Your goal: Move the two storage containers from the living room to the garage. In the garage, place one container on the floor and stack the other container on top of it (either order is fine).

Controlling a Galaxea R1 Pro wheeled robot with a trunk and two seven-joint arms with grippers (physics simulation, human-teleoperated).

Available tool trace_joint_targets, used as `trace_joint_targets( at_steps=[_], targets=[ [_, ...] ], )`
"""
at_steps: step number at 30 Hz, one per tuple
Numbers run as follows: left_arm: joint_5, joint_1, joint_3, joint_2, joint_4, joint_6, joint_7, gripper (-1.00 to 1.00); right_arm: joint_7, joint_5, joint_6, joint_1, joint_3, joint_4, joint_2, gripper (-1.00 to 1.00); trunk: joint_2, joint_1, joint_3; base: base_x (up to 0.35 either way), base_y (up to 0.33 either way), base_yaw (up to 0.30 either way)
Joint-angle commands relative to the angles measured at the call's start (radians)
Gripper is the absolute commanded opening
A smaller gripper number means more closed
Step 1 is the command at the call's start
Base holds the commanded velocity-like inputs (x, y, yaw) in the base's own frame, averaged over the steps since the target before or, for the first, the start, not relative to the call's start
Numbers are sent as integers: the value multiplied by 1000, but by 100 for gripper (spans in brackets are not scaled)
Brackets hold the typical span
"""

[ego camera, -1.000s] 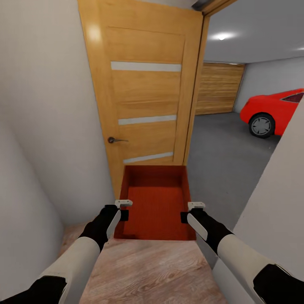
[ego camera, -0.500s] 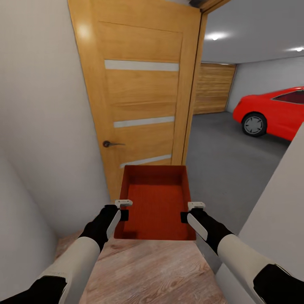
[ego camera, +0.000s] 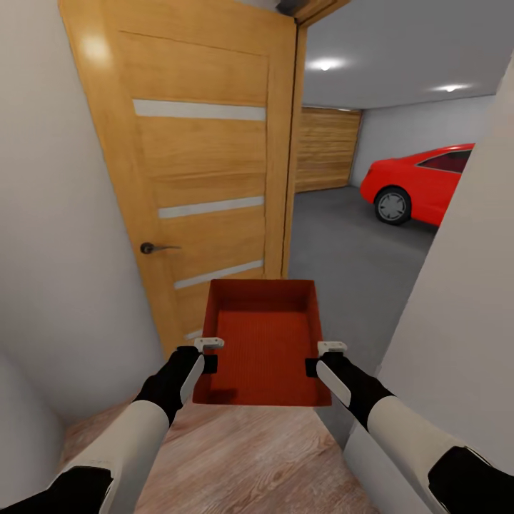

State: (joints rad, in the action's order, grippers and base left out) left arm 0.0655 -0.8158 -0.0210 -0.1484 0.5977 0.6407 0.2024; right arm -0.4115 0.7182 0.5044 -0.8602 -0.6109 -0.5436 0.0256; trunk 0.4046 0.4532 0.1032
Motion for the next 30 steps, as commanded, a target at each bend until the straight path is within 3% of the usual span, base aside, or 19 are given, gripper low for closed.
trace_joint_targets(
  at_steps=[1,12,30],
  targets=[
    [3,0,-2,1,0,7,11,-100,-17,-48,-21,-2,48,-2,56,-100,2,1,2,0,0,-259],
    [4,0,-2,1,-1,7,9,-100,-17,-48,-21,-2,48,-2,56,-100,2,1,2,17,9,-234],
    [4,0,-2,1,-1,10,9,-100,-16,-48,-21,-2,48,-2,56,-100,2,1,2,234,204,-15]
  ],
)
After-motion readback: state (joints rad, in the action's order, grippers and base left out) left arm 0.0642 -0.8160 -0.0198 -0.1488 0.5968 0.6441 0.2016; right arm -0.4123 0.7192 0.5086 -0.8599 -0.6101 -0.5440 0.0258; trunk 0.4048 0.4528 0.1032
